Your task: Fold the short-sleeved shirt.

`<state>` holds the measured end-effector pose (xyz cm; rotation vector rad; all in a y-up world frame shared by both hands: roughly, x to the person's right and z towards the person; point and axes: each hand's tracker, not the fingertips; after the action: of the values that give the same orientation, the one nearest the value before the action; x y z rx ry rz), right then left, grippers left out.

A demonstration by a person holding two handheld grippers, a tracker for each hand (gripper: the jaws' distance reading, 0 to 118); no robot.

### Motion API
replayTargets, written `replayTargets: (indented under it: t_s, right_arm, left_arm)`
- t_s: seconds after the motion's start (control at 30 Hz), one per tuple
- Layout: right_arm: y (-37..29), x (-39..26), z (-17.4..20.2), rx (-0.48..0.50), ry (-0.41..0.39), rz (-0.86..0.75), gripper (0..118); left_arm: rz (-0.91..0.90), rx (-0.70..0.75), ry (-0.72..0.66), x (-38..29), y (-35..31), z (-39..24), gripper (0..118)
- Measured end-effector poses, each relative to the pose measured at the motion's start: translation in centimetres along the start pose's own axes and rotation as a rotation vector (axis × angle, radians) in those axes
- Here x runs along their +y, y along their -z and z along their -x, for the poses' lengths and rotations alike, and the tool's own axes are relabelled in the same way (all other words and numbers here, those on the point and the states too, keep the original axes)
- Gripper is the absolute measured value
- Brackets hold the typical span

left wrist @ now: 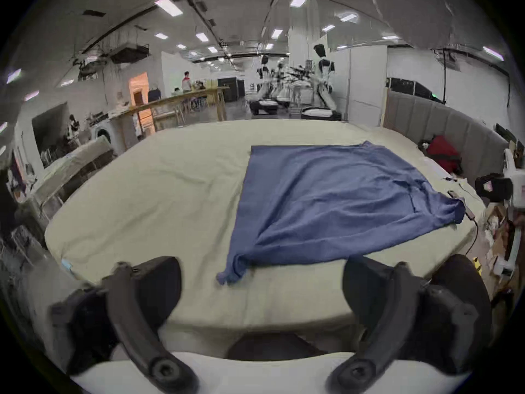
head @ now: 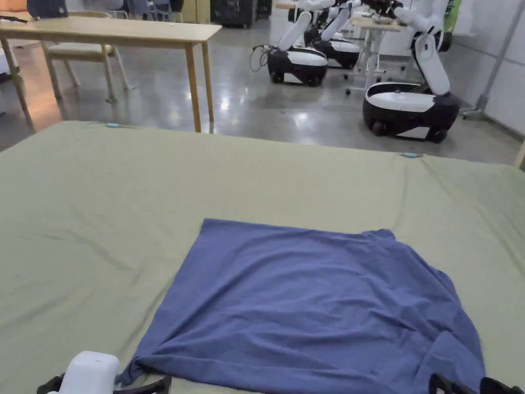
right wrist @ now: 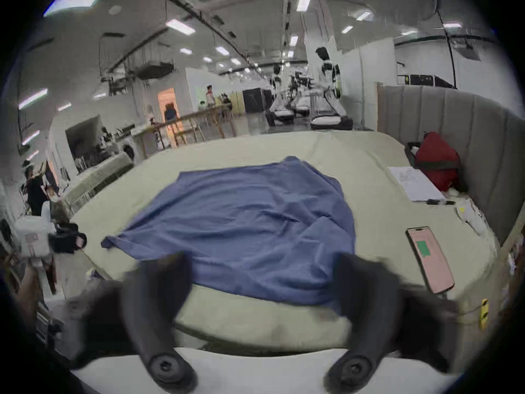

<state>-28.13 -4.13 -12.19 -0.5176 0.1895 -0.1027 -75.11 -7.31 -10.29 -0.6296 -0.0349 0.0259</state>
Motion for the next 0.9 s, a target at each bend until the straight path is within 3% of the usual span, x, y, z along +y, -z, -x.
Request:
replayTargets:
  t_s: [0.03, 0.07, 0.1, 0.17, 0.23, 0.3, 0.33, 0.37, 0.4, 0.43, 0.47, 0.5, 0.67, 0.7, 0.73, 0.77, 0.8, 0.87, 0.9]
  right_arm:
    - [0.2, -0.4, 0.5, -0.027, 0.003, 0.012, 40]
    - [0.5, -0.7, 0.9, -0.086, 0.005, 0.026, 0]
    - [0.5, -1.0, 1.1, -0.048, 0.004, 0.036, 0]
    - [0.5, -1.2, 1.1, -0.006, 0.001, 0.06, 0]
    - [0.5, -0.9, 1.8, -0.039, -0.058, 0.06, 0]
    - [0.8, -0.8, 1.5, -0.044, -0.056, 0.067, 0]
    - [0.8, -0.6, 1.3, -0.047, -0.043, 0.07, 0]
    - [0.8, -0.6, 1.0, -0.048, -0.021, 0.074, 0]
    - [0.9, -0.5, 0.8, -0.054, -0.012, 0.075, 0]
    - [0.9, -0.5, 0.7, -0.064, -0.006, 0.076, 0]
    - [0.9, -0.3, 0.4, -0.074, -0.001, 0.079, 0]
    - [0.9, -0.2, 0.3, -0.077, 0.007, 0.085, 0]
    - [0.6, 0.1, -0.7, -0.128, -0.003, 0.108, 0]
    - [0.5, 0.1, -0.9, -0.138, -0.001, 0.111, 0]
    - [0.4, 0.3, -1.2, -0.145, 0.001, 0.114, 0]
    - [0.3, 0.3, -1.5, -0.153, 0.001, 0.119, 0]
    - [0.2, 0.3, -1.8, -0.165, 0.001, 0.125, 0]
    - [0.1, 0.0, -3.1, -0.185, -0.002, 0.125, 7]
    - [-0.1, -0.1, -3.6, -0.2, -0.004, 0.118, 21]
  left_arm:
    - [0.019, -0.029, -0.031, -0.7, 0.2, 0.4, 74]
    - [0.051, -0.038, -0.055, -1.3, 0.8, 0.7, 12]
    - [0.046, -0.02, -0.015, -1.8, 1.0, 0.6, 0]
    - [0.098, 0.004, 0.029, -2.0, 0.8, 0.2, 0]
    - [0.091, 0.017, 0.027, -2.1, 1.1, 0.3, 0]
    - [0.095, -0.004, -0.021, -1.0, 1.4, 2.1, 0]
    - [0.084, 0.005, -0.025, -0.8, 1.6, 2.4, 8]
    - [0.067, 0.024, -0.017, -0.5, 1.9, 2.6, 30]
    - [0.064, 0.033, 0.004, -0.2, 2.2, 2.6, 87]
    - [0.082, 0.047, 0.025, 0.1, 2.9, 2.7, 116]
    - [0.087, 0.044, 0.036, 0.2, 3.5, 2.9, 118]
    - [0.061, 0.044, 0.041, 0.4, 3.8, 3.1, 112]
    - [0.1, 0.056, 0.054, 1.6, 6.3, 3.4, 105]
    - [0.106, 0.048, 0.055, 1.8, 6.6, 3.3, 95]
    - [0.111, 0.038, 0.061, 2.0, 6.9, 3.2, 70]
    - [0.12, 0.022, 0.07, 2.1, 7.2, 3.1, 26]
    - [0.17, -0.013, 0.089, 2.4, 8.0, 3.6, 0]
    - [0.127, 0.043, 0.132, 2.2, 8.9, 3.2, 0]
    - [0.162, 0.017, 0.117, 2.2, 9.2, 3.3, 0]
